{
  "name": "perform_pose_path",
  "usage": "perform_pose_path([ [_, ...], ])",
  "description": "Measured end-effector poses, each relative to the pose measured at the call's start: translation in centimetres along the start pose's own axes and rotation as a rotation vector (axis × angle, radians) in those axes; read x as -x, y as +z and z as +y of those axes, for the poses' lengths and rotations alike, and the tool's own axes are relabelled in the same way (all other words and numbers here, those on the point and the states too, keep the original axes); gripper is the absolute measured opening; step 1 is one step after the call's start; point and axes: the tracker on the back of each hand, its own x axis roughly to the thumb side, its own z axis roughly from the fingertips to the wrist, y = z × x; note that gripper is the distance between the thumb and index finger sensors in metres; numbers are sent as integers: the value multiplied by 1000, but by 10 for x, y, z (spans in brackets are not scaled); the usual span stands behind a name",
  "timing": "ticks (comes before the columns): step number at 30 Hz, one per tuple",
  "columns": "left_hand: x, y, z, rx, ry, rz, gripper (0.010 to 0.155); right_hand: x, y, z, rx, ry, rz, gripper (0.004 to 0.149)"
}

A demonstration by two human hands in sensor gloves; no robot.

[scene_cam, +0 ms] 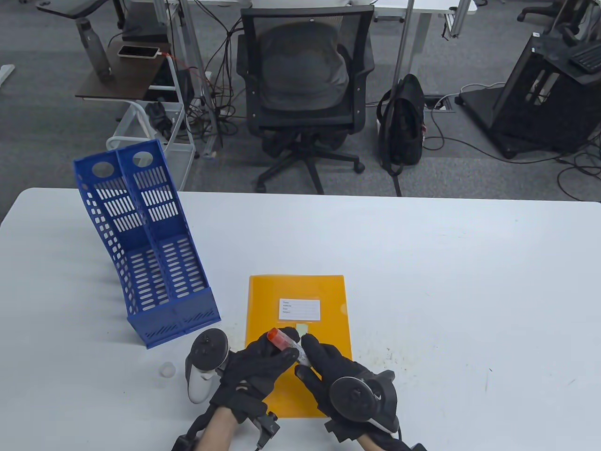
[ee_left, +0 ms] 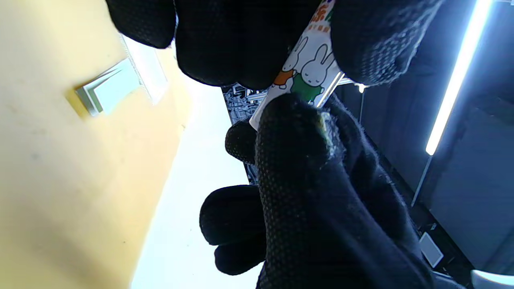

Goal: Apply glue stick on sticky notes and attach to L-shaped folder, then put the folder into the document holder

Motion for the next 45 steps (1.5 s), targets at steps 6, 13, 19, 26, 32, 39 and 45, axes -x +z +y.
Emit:
perform_pose_path([
  [6, -1, 0, 0, -3, -15, -18, 60, 7, -1, 6, -65, -20, 1, 70],
  [13, 0, 0, -2, 4, -8, -10, 61, 5, -3, 9, -91, -57, 1, 64],
  [19, -1, 1, 1, 1, 24, -13, 61, 1, -4, 4, 51, 8, -14, 66],
  [26, 3, 1, 4, -13, 57, -3, 60, 3, -4, 7, -26, -82, -50, 68],
  [32, 4, -1, -1, 13, 33, 13, 61, 6, -4, 1, 8, -42, -26, 64],
  [39, 4, -1, 0, 14, 50, 15, 61, 9, -4, 6, -42, -50, -29, 70],
  [45, 5, -1, -1, 27, 63, 28, 61, 8, -6, 3, -45, -82, 3, 64],
])
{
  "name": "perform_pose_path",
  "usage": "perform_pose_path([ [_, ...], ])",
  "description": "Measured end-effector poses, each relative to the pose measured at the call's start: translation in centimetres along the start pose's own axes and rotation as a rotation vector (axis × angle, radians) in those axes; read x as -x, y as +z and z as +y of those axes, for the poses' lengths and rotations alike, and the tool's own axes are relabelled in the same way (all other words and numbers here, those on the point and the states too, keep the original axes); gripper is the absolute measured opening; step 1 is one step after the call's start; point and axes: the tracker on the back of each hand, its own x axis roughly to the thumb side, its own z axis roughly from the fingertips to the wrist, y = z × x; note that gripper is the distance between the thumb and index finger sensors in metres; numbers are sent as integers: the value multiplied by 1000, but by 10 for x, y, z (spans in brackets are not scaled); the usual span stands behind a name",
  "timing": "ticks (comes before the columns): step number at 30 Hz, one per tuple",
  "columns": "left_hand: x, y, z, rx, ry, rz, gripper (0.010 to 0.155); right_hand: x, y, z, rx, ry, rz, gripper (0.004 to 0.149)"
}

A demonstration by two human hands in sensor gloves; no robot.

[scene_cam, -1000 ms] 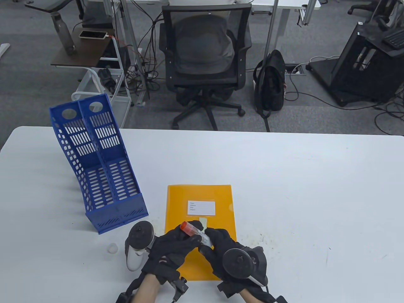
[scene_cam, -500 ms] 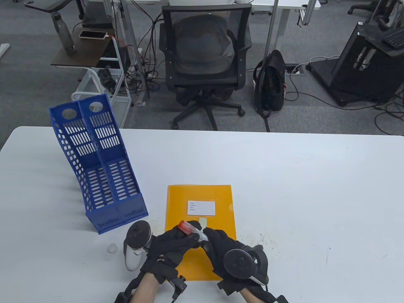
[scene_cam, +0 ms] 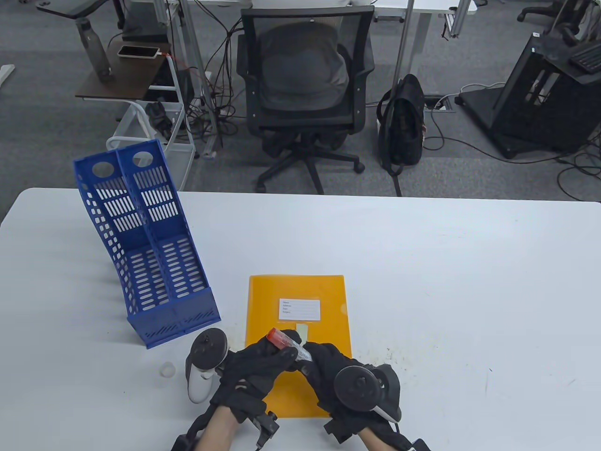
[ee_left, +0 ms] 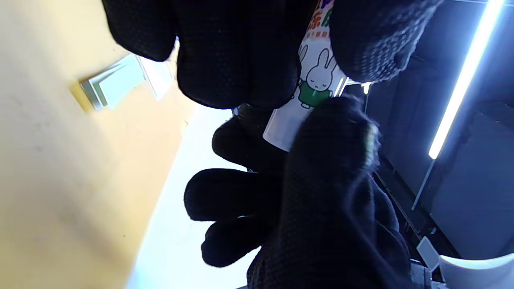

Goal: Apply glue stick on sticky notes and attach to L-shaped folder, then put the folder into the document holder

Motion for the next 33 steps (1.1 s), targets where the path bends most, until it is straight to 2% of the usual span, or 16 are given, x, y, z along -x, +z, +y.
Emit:
perform_pose_path([
  [4, -2, 1, 0, -3, -21, -16, 61, -2, 2, 0, 34, 65, -9, 67],
  [7, -2, 1, 2, -6, 9, -19, 61, 2, 1, 4, -37, 5, -7, 73],
  [9, -1, 1, 3, -11, 12, -14, 61, 5, 0, 7, -89, -69, 4, 72],
  [14, 0, 0, 1, 3, 12, -18, 61, 4, 2, 2, 35, -91, 24, 63],
  [17, -2, 1, 1, 3, 16, -26, 61, 0, 2, -1, 69, 7, -1, 65],
  [20, -1, 2, 3, 0, 26, -21, 61, 4, 2, 3, 25, -21, -9, 67],
  [24, 0, 1, 3, -8, 24, -11, 61, 7, 2, 8, -71, -149, 27, 71],
  [26, 0, 1, 3, -13, 0, -7, 61, 5, 0, 7, -59, -141, 31, 65],
  [29, 0, 0, 2, 11, 32, -14, 61, 1, 2, 1, 46, -89, 23, 62],
  [33, -2, 1, 1, 0, 8, -18, 61, 3, 3, 0, 43, -49, 8, 66],
])
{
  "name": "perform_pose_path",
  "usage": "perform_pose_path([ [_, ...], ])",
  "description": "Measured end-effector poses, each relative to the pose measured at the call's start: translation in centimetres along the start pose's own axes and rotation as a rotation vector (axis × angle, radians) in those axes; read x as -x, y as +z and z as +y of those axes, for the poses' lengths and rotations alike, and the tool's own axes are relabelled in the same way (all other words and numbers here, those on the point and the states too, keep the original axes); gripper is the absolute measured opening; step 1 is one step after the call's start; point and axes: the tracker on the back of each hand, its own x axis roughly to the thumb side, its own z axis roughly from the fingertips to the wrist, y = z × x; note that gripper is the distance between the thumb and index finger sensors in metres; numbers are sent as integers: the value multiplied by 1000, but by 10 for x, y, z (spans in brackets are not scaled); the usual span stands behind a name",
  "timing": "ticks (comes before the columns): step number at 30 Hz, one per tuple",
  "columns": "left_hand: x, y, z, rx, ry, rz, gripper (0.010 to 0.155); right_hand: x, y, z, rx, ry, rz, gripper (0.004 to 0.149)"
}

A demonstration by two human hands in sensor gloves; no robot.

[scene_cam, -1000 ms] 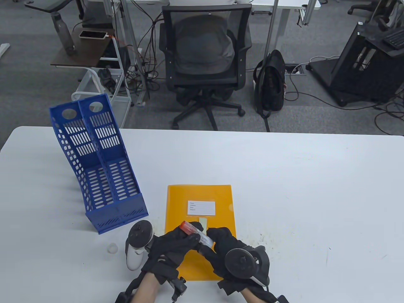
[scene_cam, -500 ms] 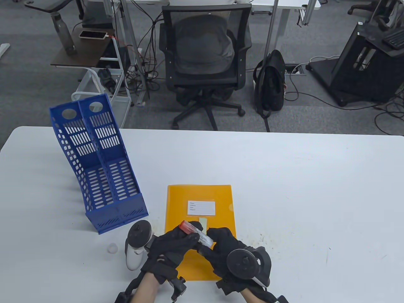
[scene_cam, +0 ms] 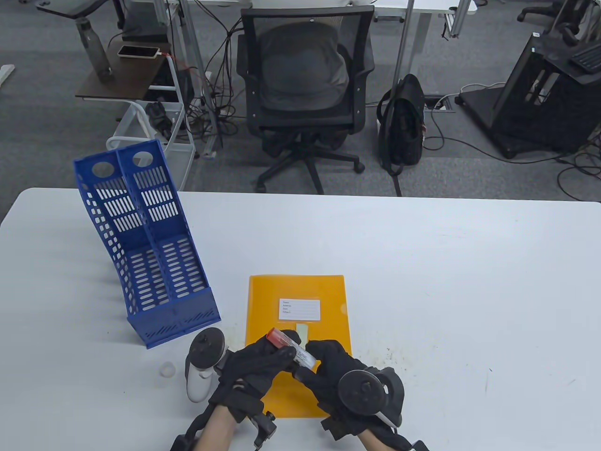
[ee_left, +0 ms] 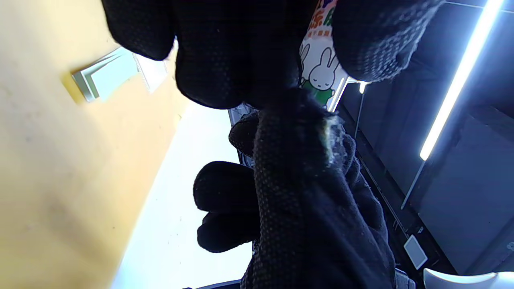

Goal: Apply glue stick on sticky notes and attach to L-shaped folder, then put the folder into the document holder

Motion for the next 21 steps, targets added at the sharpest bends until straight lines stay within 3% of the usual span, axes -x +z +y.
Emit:
perform_pose_path([
  [3, -1, 0, 1, 1, 7, -3, 61, 3, -2, 4, -91, -119, 14, 70],
  [5, -1, 0, 0, 1, -2, -4, 61, 3, -3, 4, -82, -178, 33, 65],
  [11, -2, -1, -5, 24, -29, -12, 61, 0, -1, -3, 5, 9, 9, 66],
  [16, 0, 0, 0, 2, -2, -7, 61, 4, -1, 4, -88, -107, 35, 71],
  [18, 0, 0, 0, -5, -12, 3, 61, 4, -2, 6, -111, -132, 38, 67],
  [21, 1, -1, -1, 21, -8, 1, 61, 2, -3, 0, -36, -76, 36, 64],
])
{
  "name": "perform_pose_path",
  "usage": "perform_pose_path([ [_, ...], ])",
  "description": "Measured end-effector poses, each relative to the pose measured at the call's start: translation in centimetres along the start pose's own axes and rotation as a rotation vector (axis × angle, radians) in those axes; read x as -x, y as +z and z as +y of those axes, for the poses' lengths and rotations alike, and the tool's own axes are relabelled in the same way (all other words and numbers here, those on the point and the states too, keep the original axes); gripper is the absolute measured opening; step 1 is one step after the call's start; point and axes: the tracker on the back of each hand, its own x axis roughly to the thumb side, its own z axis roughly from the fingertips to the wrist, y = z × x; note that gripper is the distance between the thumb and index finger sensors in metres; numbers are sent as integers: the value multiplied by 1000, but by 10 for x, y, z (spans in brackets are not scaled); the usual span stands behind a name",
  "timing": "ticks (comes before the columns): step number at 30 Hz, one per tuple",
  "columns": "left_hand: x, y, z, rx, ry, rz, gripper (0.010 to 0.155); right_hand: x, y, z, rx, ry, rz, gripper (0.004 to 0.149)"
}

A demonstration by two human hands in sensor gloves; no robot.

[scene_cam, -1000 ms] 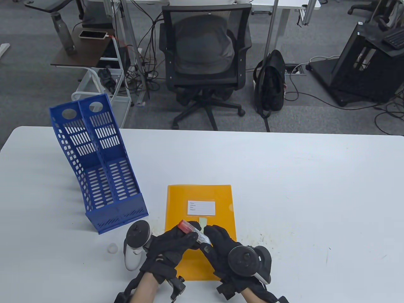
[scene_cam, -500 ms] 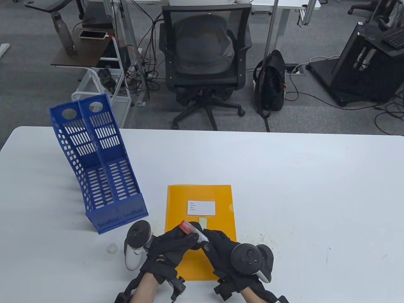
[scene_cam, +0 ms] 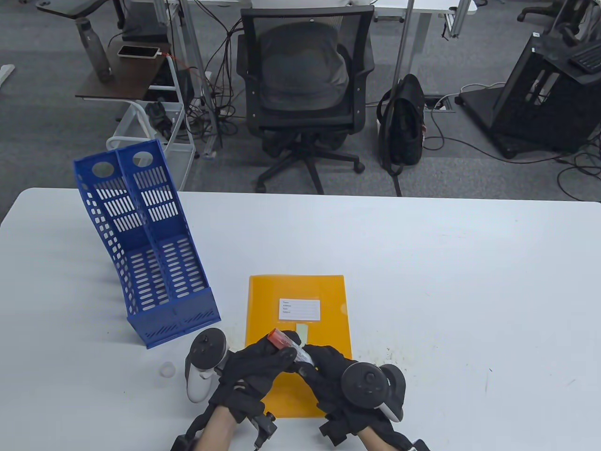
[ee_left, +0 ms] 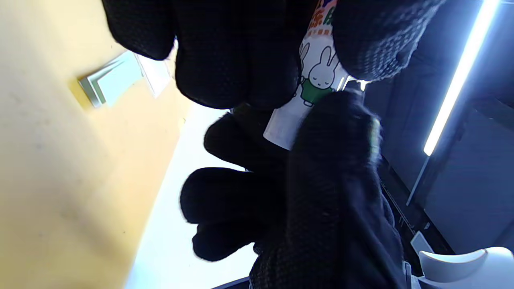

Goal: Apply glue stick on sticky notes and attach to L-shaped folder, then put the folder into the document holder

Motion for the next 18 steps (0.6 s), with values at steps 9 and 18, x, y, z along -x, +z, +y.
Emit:
perform_pose_path([
  [9, -1, 2, 3, -22, 13, -11, 61, 3, 0, 3, -72, -80, 5, 69],
  [18, 0, 1, 1, -14, -7, -2, 61, 3, 2, -2, 14, 26, -6, 66],
])
